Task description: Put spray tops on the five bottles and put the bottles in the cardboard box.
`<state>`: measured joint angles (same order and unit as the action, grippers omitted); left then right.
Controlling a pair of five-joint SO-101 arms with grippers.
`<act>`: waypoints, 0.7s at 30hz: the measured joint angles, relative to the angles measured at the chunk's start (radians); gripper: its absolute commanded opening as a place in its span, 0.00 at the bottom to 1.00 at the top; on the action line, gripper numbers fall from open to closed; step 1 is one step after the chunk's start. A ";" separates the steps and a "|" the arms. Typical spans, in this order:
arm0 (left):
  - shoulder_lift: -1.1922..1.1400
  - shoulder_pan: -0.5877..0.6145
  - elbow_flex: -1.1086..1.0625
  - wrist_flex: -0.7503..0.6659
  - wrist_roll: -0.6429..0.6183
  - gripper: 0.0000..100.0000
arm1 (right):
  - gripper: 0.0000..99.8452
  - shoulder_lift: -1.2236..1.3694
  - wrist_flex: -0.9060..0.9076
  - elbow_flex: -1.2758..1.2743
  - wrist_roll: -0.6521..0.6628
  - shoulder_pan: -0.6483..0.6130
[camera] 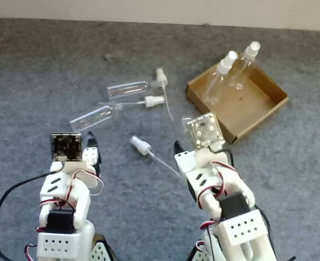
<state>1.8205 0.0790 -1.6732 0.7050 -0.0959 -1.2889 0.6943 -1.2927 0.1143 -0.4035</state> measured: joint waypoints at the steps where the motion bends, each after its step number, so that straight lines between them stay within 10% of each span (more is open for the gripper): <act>1: 0.000 -0.020 0.000 0.000 0.000 0.01 | 0.16 -0.018 -0.018 -0.023 -0.006 0.000; 9: 0.000 -0.044 0.002 0.034 0.000 0.01 | 0.16 -0.121 -0.091 -0.169 -0.012 0.049; 21: -0.054 0.031 0.445 0.445 0.083 0.01 | 0.16 -0.350 -0.123 -0.338 -0.012 0.055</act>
<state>1.7668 0.1097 -1.2283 1.1500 -0.0130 -1.6387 0.5715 -1.6303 0.1020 -0.3483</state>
